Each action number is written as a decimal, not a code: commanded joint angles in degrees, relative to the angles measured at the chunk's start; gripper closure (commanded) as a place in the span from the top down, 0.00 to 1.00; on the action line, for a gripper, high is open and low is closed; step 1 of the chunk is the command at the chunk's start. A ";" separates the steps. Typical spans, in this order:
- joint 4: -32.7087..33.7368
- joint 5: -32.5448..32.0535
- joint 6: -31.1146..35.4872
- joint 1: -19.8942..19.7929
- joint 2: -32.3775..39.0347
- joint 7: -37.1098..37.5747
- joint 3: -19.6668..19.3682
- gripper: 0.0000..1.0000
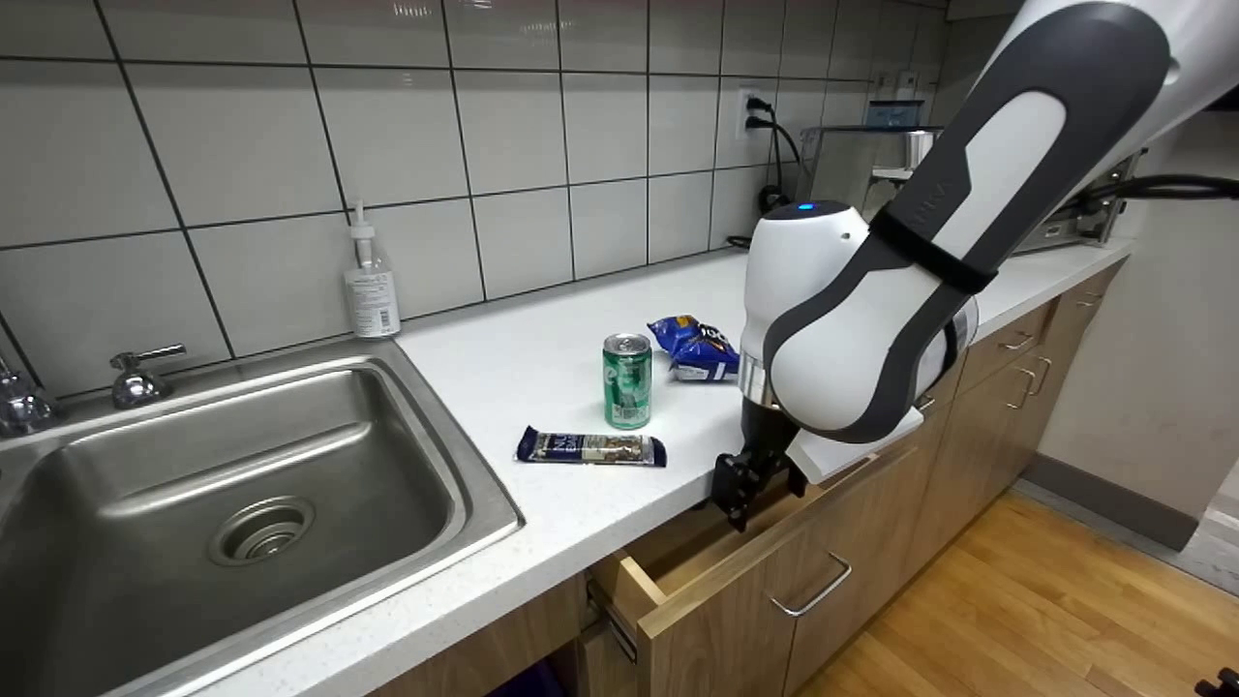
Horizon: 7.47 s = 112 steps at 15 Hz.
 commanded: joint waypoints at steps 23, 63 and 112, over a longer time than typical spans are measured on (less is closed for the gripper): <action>-9.15 2.50 -4.01 -2.78 -6.20 -9.77 3.98 1.00; -5.50 4.10 -30.13 -7.17 -29.13 -7.91 -2.04 1.00; 26.35 6.63 -32.69 -7.90 -3.62 7.81 -5.61 1.00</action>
